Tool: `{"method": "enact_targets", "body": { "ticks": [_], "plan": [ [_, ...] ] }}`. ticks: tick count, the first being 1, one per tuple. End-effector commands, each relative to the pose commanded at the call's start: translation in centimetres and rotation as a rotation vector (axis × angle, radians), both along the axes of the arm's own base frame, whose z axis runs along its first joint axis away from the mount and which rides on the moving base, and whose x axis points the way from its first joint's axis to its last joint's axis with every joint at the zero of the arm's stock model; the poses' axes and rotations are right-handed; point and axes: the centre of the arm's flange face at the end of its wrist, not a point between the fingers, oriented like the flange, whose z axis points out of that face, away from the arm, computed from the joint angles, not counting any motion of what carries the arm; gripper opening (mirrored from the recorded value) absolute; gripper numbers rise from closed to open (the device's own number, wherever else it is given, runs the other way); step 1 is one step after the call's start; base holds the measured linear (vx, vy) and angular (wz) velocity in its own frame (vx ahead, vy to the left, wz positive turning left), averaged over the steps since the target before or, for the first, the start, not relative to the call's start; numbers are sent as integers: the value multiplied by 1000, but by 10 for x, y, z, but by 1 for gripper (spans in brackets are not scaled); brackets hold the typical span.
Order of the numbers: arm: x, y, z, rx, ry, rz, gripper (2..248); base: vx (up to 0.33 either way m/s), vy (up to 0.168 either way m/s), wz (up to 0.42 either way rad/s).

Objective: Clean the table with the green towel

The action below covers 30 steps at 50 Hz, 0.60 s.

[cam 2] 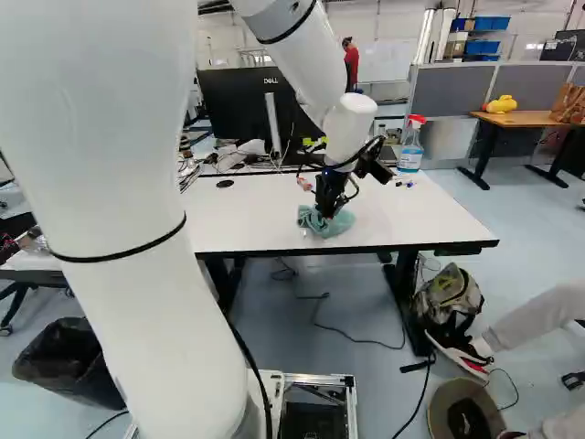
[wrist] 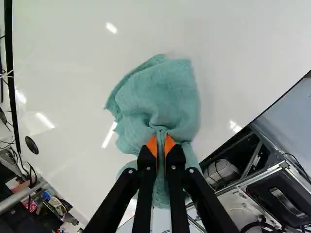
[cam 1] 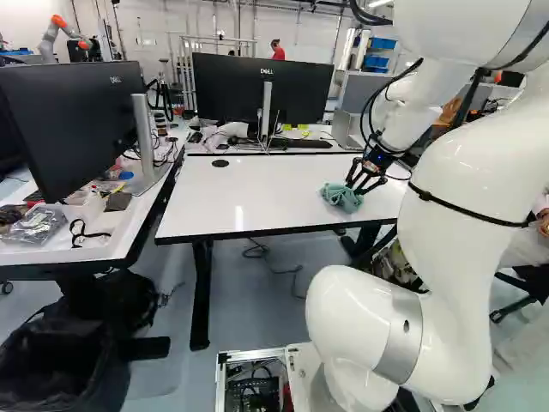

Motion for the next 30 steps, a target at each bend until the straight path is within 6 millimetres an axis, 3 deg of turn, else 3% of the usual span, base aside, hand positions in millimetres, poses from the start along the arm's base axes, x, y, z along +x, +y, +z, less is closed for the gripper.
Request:
{"method": "enact_targets", "body": {
  "ticks": [18,30],
  "plan": [
    [0,0,0,0,1,0,37,0,0,0],
    [5,-3,-14,15,23,0,37,0,0,0]
  ]
}}
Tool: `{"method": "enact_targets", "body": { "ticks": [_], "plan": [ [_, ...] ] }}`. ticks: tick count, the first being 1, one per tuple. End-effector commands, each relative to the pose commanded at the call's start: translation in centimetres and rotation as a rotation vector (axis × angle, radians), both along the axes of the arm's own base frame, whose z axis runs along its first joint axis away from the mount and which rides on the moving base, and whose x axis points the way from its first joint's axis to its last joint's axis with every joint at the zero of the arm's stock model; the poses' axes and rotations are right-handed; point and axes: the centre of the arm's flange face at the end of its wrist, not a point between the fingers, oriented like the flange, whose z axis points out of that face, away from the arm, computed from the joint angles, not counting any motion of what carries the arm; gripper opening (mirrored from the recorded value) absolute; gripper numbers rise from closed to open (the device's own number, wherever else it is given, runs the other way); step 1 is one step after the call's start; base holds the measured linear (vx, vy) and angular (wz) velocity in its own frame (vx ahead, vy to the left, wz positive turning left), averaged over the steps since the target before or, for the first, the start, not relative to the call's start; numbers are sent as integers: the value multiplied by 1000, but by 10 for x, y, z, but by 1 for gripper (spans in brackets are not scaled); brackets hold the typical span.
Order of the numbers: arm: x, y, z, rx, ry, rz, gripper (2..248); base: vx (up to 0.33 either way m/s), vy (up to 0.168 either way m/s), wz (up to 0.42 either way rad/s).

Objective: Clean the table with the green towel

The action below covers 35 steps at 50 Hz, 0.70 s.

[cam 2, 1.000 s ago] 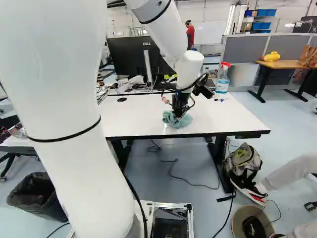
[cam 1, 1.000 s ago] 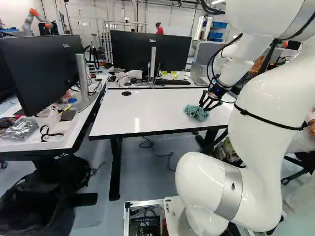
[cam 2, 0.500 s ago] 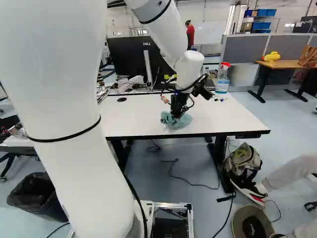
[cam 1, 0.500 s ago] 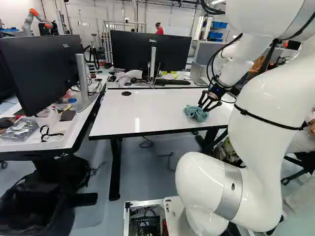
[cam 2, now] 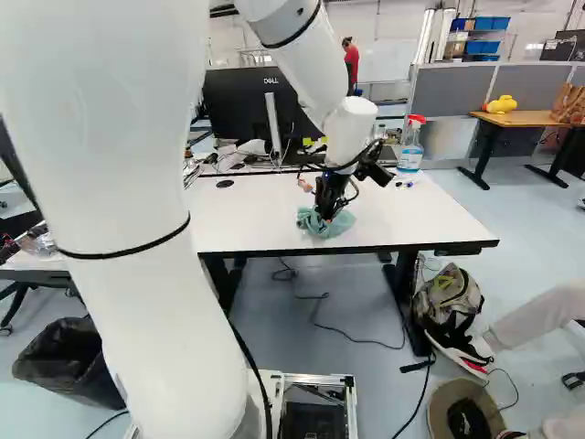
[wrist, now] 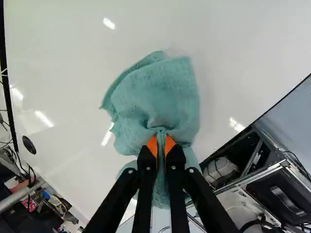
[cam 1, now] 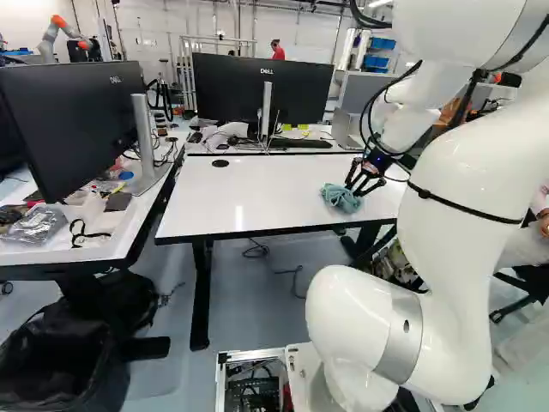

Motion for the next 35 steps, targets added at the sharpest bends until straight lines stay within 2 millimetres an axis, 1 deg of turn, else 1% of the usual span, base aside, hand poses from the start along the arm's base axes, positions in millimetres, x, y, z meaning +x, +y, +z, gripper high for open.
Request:
{"method": "enact_targets", "body": {
  "ticks": [31,35],
  "plan": [
    [0,0,0,0,0,0,37,0,0,0],
    [-3,2,0,1,1,0,37,0,0,0]
  ]
}}
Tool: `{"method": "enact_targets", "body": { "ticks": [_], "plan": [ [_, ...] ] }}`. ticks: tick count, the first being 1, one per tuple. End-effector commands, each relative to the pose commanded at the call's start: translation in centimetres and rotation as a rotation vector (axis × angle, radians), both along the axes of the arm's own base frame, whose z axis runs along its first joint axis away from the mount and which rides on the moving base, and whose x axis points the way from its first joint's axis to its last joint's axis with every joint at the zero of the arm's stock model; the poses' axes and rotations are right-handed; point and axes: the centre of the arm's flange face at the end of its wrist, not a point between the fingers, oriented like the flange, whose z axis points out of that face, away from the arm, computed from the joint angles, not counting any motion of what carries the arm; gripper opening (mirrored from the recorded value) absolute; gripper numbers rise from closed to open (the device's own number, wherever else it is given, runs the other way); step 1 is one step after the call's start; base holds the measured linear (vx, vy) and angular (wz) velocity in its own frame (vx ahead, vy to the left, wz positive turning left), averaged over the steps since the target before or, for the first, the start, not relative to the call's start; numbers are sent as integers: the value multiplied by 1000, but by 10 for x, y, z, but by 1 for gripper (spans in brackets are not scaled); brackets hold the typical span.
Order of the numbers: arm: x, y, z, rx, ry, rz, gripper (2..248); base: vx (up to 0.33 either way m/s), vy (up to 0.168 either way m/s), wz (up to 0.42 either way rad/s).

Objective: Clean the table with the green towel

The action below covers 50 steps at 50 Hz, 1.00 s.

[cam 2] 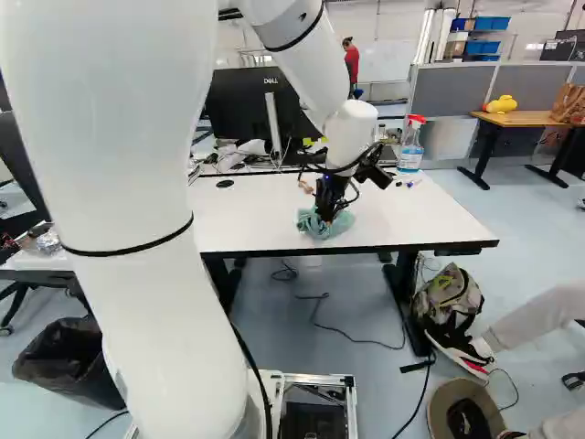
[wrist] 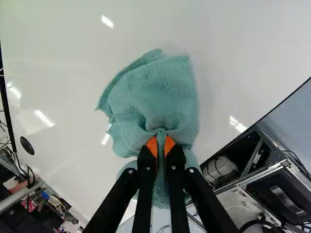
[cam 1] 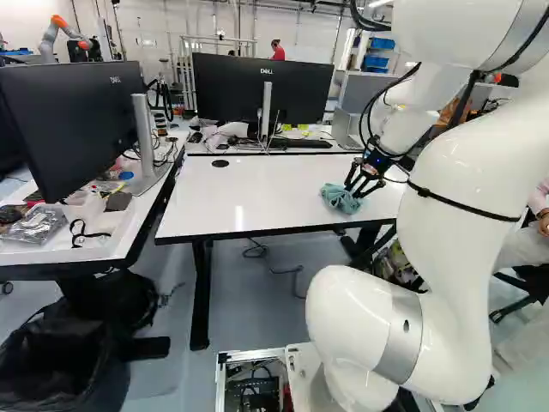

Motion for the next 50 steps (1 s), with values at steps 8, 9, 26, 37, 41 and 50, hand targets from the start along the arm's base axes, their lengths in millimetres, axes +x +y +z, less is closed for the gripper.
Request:
{"method": "enact_targets", "body": {
  "ticks": [8,9,26,37,41,50],
  "plan": [
    [-12,7,0,3,5,-2,37,0,0,0],
    [-14,7,0,4,6,-3,37,0,0,0],
    [-49,6,-1,10,14,-48,37,0,0,0],
    [-61,-11,-1,10,14,-95,37,0,0,0],
    [-62,-18,-1,10,14,-110,37,0,0,0],
    [-63,-35,-1,8,11,-140,37,0,0,0]
  ]
}}
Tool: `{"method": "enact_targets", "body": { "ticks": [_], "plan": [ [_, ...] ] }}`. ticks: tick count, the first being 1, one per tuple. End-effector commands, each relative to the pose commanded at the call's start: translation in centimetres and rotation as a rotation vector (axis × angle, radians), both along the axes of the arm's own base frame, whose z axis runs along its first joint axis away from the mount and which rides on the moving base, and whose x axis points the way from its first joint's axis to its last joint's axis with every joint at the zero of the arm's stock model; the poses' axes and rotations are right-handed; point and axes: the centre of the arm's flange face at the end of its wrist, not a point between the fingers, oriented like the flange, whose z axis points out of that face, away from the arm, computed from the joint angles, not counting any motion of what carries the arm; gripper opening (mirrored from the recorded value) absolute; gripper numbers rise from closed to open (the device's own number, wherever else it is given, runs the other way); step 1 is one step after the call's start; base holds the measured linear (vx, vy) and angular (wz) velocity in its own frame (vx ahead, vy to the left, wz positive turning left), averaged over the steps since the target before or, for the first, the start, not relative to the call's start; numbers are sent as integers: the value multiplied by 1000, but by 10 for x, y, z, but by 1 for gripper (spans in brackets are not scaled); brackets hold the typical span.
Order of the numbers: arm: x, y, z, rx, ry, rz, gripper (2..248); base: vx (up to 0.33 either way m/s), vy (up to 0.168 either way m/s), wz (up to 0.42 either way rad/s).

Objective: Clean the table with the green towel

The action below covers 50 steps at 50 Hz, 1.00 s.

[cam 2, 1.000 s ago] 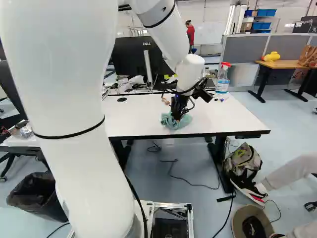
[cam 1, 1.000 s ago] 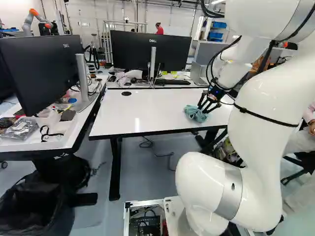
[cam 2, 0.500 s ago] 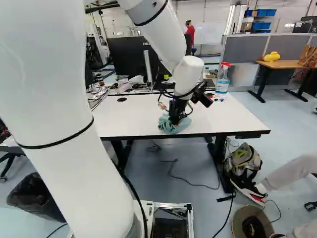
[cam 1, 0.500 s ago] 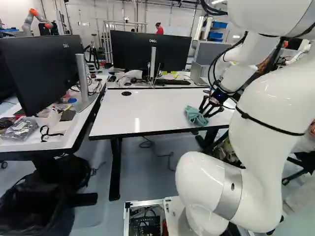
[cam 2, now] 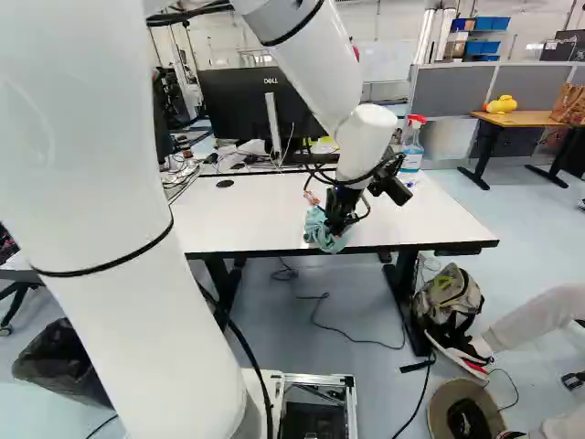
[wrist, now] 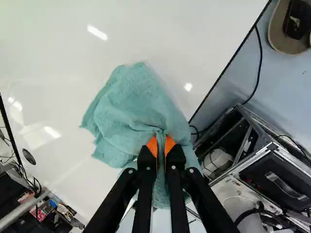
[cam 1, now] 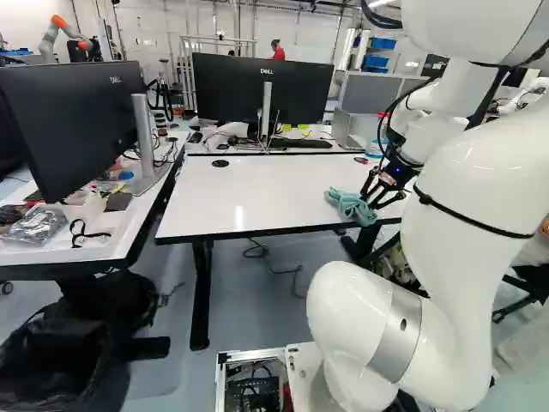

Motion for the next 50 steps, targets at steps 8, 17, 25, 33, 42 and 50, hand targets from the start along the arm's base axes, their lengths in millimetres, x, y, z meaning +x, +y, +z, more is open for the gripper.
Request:
{"method": "enact_targets", "body": {
  "ticks": [8,17,25,33,42,50],
  "plan": [
    [3,-15,0,-3,-3,-21,37,0,0,0],
    [14,-28,1,-7,-8,-25,37,0,0,0],
    [29,-34,1,-12,-14,-13,37,0,0,0],
    [45,-38,1,-17,-20,1,37,0,0,0],
    [63,-42,2,-24,-28,17,37,0,0,0],
    [79,-46,2,-30,-36,32,37,0,0,0]
  ]
}}
